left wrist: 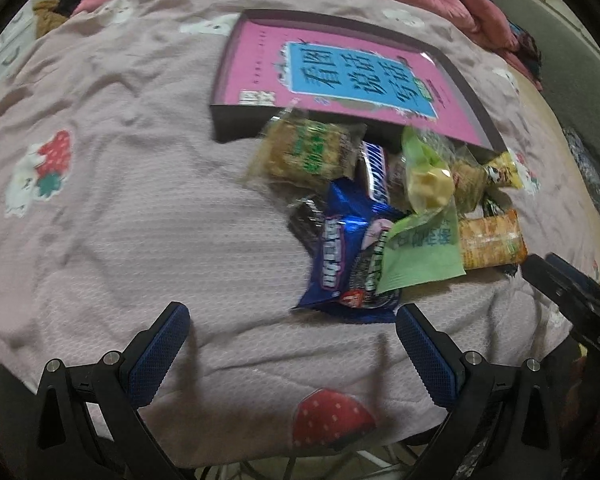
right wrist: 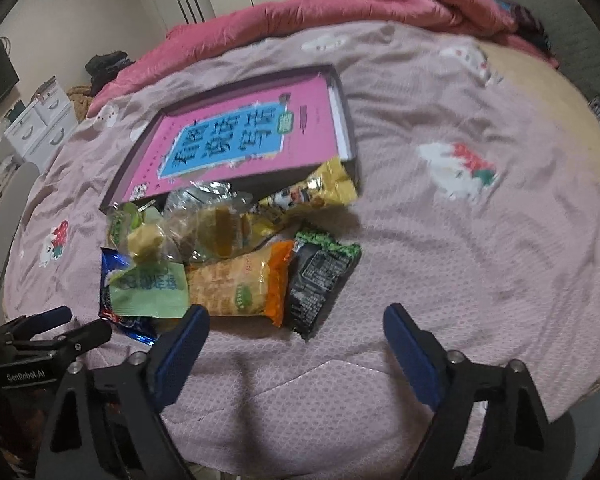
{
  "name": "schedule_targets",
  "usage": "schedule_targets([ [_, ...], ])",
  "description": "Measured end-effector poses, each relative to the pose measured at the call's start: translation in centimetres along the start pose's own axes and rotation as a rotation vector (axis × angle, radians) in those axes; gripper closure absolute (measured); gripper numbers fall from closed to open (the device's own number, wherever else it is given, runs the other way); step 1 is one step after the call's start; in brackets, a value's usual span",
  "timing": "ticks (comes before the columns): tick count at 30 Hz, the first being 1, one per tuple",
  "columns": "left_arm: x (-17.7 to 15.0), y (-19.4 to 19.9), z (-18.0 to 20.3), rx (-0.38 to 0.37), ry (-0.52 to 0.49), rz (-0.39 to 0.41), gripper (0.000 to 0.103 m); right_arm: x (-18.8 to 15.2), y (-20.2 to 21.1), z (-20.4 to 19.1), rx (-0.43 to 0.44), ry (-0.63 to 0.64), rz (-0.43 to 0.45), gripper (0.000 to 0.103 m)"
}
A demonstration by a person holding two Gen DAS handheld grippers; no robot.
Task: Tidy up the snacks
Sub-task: 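Move left gripper to blue Oreo pack while right gripper approaches orange-wrapped bar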
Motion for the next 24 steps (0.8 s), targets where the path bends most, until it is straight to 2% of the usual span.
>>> schedule_targets([
  [6, -0.2, -1.4, 1.5, 0.021, -0.044, 0.001, 0.000, 0.5, -0.7, 0.5, 0.015, 0.015, -0.001, 0.019],
  [9, 0.1, -1.9, 1.9, 0.057, -0.055, 0.019, 0.000, 0.8, -1.0, 0.4, 0.018, 0.029, -0.003, 0.019],
  [18, 0.8, -3.6, 3.6, 0.147, -0.121, 0.075, 0.000, 2.1, -2.1, -1.8, 0.043, 0.178, 0.003, 0.020],
  [22, 1.7, -3.9, 3.1, 0.149, -0.106, 0.087, 0.001, 2.4, -3.0, -2.2, 0.068, 0.216, 0.000, 0.020],
  [24, 1.7, -3.7, 2.3, 0.115, -0.076, 0.076, 0.003, 2.4, -3.3, -2.6, 0.088, 0.232, 0.005, 0.020],
])
Point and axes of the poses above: each gripper's, at about its wrist camera, not at the fingertips, and y roughly against the way its jaws point, z to its right, x to its top, the point moved 9 cm from there along -y, roughly the way its jaws point, and after that the axes turned 14 degrees about y, right-handed, at the moved point
